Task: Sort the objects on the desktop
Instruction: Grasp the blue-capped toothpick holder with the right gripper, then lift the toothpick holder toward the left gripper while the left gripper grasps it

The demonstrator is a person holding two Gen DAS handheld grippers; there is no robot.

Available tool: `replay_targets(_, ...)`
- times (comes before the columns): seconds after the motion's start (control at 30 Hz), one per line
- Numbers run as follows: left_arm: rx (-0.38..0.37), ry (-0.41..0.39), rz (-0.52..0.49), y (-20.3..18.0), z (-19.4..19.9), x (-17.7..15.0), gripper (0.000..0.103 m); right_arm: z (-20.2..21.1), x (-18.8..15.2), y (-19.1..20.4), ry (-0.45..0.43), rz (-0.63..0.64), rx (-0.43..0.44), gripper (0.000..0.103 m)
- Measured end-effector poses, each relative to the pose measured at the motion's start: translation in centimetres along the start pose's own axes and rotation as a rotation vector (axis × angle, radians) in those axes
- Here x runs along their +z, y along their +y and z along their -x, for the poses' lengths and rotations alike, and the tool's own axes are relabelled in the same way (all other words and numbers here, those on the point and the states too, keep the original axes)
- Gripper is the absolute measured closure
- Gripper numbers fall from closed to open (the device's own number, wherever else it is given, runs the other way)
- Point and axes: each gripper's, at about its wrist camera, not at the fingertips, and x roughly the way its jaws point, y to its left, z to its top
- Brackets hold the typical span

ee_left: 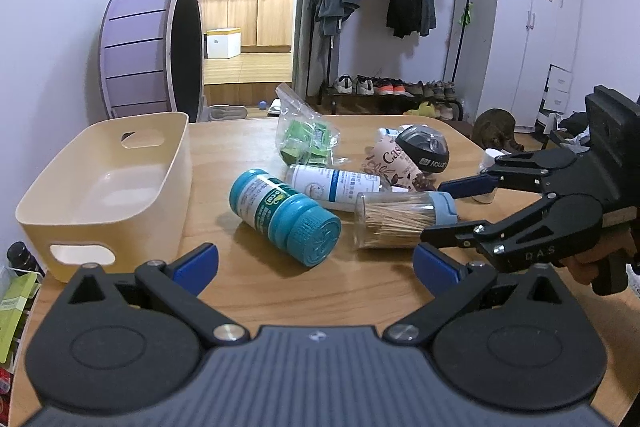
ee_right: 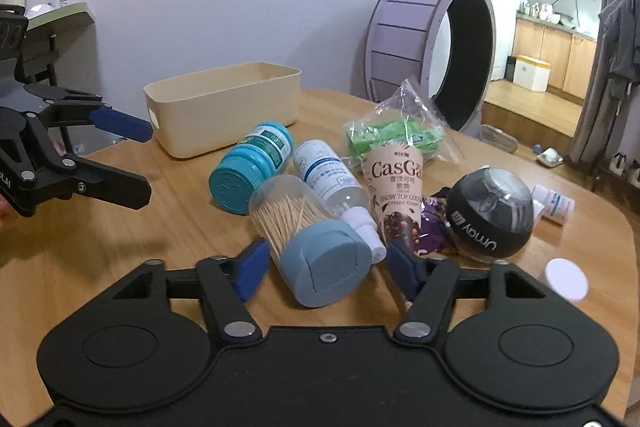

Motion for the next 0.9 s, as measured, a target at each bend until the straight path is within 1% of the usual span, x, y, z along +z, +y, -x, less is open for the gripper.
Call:
replay_targets(0.07,0.001,0.004,0.003,0.2,-0.1,-0.1,0.0,0.0,-0.2,0.0,0.006,-0.001,0.014,0.047)
replay_targets(0.23,0.006,0.006,0.01,0.3,0.0,-0.1,0.0,1.0,-0.3,0.2,0.011,0.008,0.025,0.051)
replay_targets(0.33,0.003,0.002,0.012,0.3,0.1,-0.1,0.0,2.3,-0.4,0.5,-0.017,0.004,0.026,0.051)
replay_targets(0.4,0.004,0.0,0.012,0.3,0.1,0.0,0.0,3.2,-0.3,0.6,-0.055,-0.005,0.034,0.052)
replay_targets(0.57,0.0,-0.013,0.013,0.2,0.4,0.0,0.0,4.5,0.8,1.6,-0.121,-0.001,0.058,0.052)
replay_targets(0.77,-0.017,-0.029,0.019,0.6,0.7,0.3,0.0,3.6,1.3,3.0,-0.124,0.017,0.1,0.052)
replay_targets(0.83,-0.034,-0.036,0.022,0.7,0.9,0.3,0.0,3.8,1.3,2.8,-0.119,0.002,0.104,0.051)
replay_targets(0.9,-0.069,-0.048,0.035,1.0,1.2,0.3,0.0,4.4,1.2,2.6,-0.121,-0.02,0.099,0.044)
